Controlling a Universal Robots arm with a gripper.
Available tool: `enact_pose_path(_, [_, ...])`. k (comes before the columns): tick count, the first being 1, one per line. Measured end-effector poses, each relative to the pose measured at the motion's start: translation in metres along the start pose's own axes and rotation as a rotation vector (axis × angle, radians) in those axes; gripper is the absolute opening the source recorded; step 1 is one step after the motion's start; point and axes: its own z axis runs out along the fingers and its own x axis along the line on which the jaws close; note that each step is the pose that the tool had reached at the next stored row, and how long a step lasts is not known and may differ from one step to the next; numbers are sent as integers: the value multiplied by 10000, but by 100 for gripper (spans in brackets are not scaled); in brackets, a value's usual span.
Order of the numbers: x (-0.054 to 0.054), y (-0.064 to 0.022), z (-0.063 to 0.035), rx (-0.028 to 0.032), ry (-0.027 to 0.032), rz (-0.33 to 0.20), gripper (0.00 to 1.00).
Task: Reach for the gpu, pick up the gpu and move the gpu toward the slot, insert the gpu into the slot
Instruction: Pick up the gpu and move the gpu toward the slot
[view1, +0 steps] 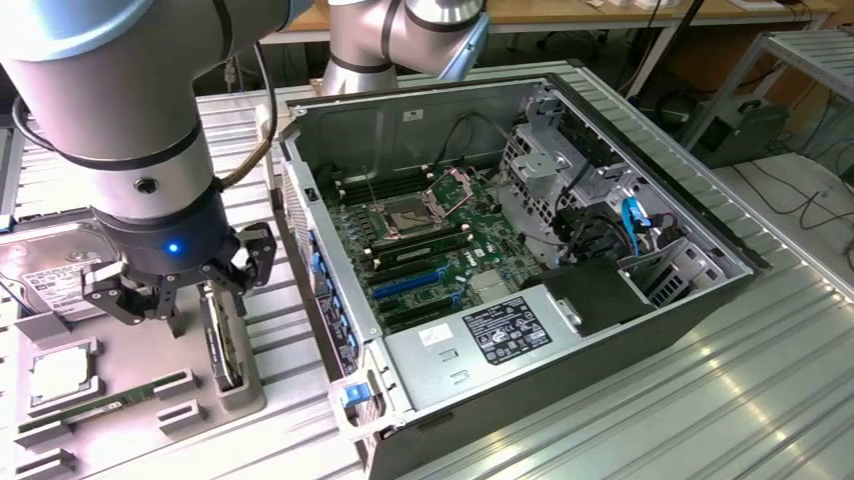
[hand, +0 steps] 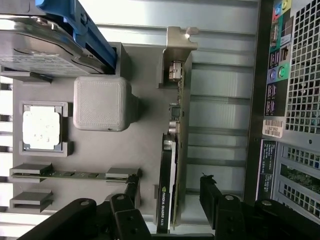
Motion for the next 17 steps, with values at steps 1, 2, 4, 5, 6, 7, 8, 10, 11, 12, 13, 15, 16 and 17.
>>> enact_pose_path(1, [0,0,11,1,-10,14,60])
enact_pose_path(2, [0,0,26,1,-28,45,60])
enact_pose_path(4, [0,-1,47,3,-57,108,60])
enact_pose_path(5, [0,-1,58,4,-70,139,60])
enact_pose_path(6, [0,-1,69,5,-83,183,60])
enact_pose_path(7, [0,-1,79,5,-93,233,60])
enact_pose_path(8, [0,-1,89,6,-98,277,60])
enact_pose_path(10, [0,-1,118,6,-102,318,60])
enact_pose_path(11, [0,-1,137,5,-102,325,60])
enact_pose_path(12, [0,-1,155,6,-102,331,60])
enact_pose_path(13, [0,-1,173,6,-102,333,60])
enact_pose_path(15, [1,-1,210,6,-102,337,60])
enact_pose_path(16, [2,1,231,6,-102,343,60])
enact_pose_path(17, [3,7,254,6,-102,348,60])
